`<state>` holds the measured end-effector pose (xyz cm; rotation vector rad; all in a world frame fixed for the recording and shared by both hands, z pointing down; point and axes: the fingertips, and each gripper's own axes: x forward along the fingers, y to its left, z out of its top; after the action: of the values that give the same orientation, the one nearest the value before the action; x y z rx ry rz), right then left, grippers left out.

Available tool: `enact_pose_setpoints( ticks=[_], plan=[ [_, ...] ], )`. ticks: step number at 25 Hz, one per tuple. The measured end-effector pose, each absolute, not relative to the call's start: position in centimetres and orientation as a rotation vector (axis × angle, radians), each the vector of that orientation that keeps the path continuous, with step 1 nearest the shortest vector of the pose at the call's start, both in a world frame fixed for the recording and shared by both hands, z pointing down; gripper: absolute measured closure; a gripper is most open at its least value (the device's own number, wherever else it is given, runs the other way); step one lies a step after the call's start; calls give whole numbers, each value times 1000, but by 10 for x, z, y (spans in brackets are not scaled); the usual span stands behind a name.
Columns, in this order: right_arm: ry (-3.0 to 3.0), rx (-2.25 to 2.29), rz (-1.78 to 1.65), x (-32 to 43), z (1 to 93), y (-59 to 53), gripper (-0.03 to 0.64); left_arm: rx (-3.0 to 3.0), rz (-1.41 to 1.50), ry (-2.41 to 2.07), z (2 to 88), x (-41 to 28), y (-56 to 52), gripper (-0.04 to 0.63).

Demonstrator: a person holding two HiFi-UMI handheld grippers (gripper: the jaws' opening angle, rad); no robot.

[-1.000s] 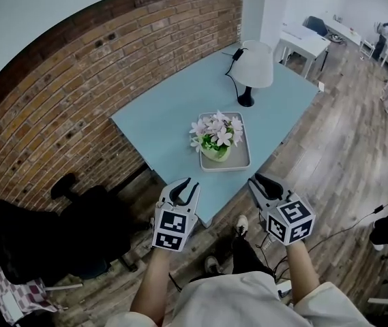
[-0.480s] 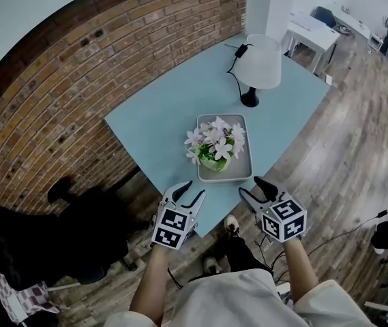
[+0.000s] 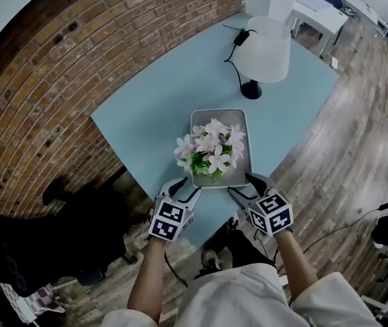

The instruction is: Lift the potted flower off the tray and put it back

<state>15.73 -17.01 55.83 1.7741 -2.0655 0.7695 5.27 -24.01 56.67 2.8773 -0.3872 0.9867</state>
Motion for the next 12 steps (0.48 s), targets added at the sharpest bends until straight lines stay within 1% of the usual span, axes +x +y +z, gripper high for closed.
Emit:
enact_pose_setpoints(
  ticks=[2, 7, 8, 10, 12],
  plan=[
    [-2068, 1745, 781, 160, 570, -179, 306, 2856, 1030, -383, 577, 58, -249, 367],
    [-2105, 1653, 805, 163, 591, -196, 247, 2822, 1047, -346, 602, 70, -267, 327],
    [-2114, 1637, 802, 163, 594, -200, 230, 2818, 1030, -335, 605, 73, -271, 309],
    [-2126, 1608, 793, 163, 601, -207, 219, 2815, 1001, -309, 608, 80, -277, 267],
    [-2133, 1574, 779, 163, 609, -215, 214, 2816, 982, -294, 612, 85, -282, 258]
  ],
)
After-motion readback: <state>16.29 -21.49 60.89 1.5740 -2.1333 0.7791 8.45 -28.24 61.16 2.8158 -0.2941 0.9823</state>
